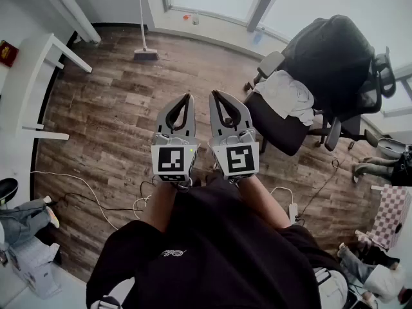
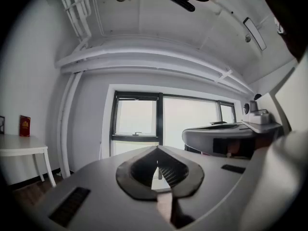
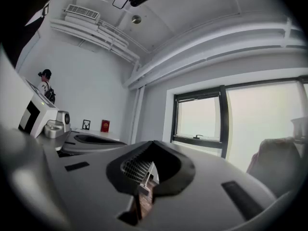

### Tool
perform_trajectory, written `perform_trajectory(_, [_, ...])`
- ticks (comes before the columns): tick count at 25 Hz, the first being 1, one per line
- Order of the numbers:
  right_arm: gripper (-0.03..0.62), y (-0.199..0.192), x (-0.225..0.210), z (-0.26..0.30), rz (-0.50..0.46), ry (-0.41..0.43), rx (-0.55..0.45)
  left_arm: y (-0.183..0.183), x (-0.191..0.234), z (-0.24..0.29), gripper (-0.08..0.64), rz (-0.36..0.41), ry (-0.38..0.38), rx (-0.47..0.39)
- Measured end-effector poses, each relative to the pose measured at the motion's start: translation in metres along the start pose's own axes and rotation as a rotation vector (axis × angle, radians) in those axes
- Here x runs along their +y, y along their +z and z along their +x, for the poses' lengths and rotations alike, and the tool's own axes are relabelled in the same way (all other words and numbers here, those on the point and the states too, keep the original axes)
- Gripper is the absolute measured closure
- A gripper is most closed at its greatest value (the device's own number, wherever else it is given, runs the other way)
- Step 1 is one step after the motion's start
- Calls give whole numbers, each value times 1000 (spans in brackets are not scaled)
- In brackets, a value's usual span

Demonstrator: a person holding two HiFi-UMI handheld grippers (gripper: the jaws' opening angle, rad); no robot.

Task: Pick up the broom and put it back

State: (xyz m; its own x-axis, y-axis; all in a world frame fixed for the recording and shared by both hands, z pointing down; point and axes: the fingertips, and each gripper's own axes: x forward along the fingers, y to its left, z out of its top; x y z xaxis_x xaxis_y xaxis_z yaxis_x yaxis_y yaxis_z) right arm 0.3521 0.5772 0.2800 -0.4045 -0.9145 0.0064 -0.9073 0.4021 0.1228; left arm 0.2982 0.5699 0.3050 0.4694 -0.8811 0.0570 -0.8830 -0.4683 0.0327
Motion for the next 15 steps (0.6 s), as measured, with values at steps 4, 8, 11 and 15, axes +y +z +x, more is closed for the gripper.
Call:
perform_trajectory(4, [571, -2, 14, 7, -14, -26, -3, 4, 16, -12, 558, 19, -20, 4])
perform_trajectory(8, [569, 0, 29, 18, 14, -46, -16, -5, 37, -20, 558, 28, -42, 29])
perform_trajectory(11, [569, -13, 42, 23, 40, -63, 14, -19, 54, -31, 558, 28, -81, 69])
perform_trajectory(15, [569, -33, 50, 36, 23, -57, 64, -28, 95, -37, 558, 58, 11, 84])
